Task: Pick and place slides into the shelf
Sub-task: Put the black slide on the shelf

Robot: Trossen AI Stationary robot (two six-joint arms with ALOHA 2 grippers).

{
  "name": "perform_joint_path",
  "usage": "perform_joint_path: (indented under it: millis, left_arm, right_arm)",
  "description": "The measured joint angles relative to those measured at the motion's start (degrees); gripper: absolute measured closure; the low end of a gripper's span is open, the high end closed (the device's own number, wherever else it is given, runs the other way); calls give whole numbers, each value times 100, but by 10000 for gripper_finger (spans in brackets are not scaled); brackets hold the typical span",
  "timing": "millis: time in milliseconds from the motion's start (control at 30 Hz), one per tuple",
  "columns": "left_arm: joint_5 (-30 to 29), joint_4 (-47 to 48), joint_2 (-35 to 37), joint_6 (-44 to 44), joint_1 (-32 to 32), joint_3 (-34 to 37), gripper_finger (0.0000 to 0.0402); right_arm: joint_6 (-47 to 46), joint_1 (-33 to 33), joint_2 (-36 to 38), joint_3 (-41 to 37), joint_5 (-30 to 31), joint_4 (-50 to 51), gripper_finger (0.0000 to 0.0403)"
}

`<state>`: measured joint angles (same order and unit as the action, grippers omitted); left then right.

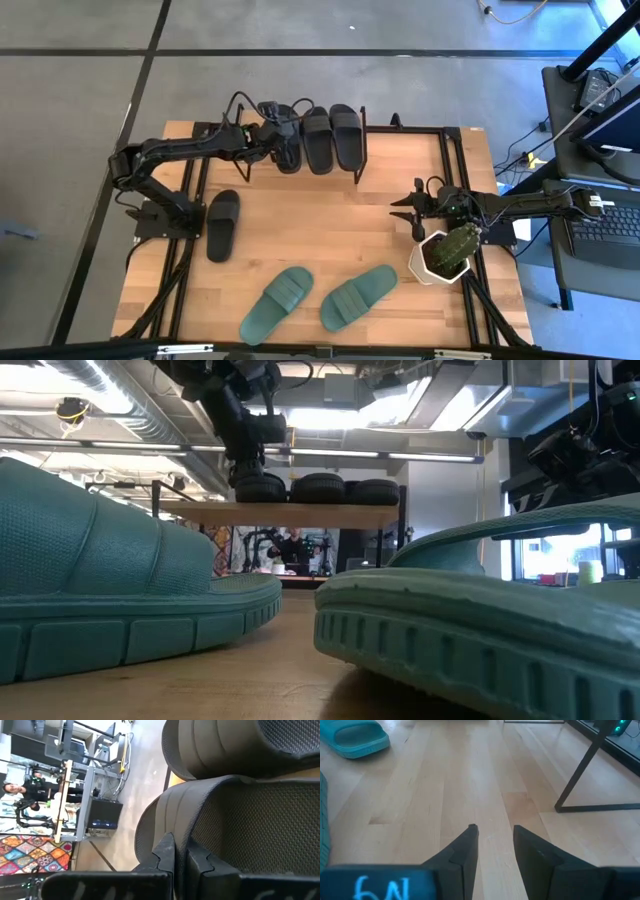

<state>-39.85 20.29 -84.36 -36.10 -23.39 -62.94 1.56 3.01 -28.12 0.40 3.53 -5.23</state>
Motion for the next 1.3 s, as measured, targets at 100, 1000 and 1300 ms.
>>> perform_joint_path:
  millis: [100,1000,1300]
  left_arm:
    - [-126,-2,-2,42,28,0,399]
    - [-443,-36,-2,100,213,0,399]
    - [-454,17,0,116,260,0,399]
  right_arm:
    - [0,0,0,0,-2,0,277]
    - [0,0,0,0,-11,-2,277]
    - [0,0,0,0,-13,-2,277]
